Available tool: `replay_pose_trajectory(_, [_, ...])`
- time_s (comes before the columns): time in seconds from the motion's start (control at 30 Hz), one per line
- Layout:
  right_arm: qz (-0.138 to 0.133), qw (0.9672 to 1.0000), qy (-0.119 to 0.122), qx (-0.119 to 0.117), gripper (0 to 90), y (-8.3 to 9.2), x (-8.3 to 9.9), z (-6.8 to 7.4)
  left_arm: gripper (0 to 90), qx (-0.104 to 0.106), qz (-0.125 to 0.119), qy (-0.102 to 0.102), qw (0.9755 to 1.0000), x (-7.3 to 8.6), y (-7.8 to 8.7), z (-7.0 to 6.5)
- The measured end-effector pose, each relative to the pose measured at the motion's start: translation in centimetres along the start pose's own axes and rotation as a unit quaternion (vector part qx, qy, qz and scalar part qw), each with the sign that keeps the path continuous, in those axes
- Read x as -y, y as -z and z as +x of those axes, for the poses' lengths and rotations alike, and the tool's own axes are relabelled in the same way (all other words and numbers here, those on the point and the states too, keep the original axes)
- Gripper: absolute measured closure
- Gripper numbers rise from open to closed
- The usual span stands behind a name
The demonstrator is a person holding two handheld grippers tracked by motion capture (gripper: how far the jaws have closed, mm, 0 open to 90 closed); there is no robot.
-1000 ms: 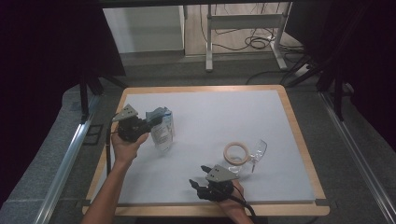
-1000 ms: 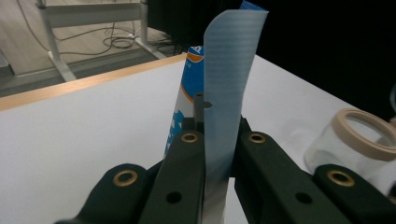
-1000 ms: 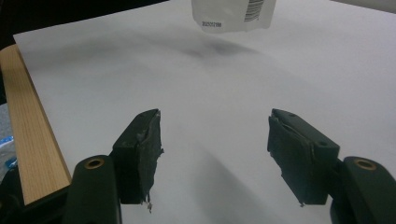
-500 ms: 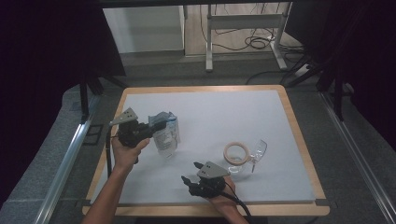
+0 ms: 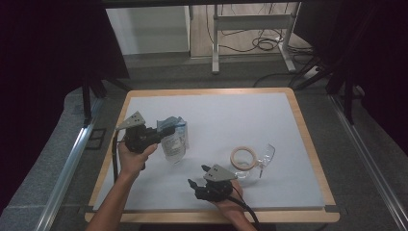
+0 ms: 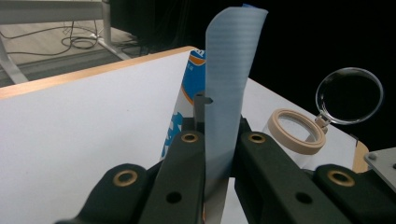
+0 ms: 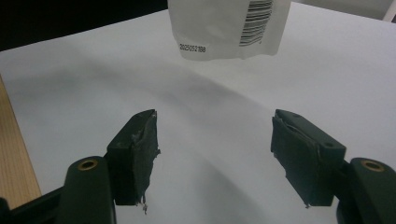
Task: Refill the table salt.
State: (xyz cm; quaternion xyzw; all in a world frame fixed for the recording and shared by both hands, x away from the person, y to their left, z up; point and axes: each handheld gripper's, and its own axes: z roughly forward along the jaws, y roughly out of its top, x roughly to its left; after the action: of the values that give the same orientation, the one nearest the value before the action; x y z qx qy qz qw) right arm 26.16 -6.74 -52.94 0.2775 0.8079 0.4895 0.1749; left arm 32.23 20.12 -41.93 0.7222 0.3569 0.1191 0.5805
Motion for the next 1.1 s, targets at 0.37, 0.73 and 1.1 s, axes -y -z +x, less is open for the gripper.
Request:
replay_pose_trajectory(0.37, [0.004, 0.9999, -0.008, 0.008, 32.7, -0.5, 0.1, -0.3, 90.0, 0.006, 0.003, -0.006, 1.0000, -0.3, -0.3, -0.8])
replay_pose_trajectory(0.73, [0.009, 0.9996, -0.014, 0.024, 32.2, -0.9, 0.2, -0.4, 90.0, 0.016, 0.005, -0.017, 0.9997, -0.4, -0.6, -1.8])
replay_pose_trajectory(1.1, [0.009, 0.9990, -0.021, 0.038, 31.9, -1.5, -0.1, -0.8, 90.0, 0.026, 0.008, -0.022, 0.9994, -0.5, -0.9, -2.5])
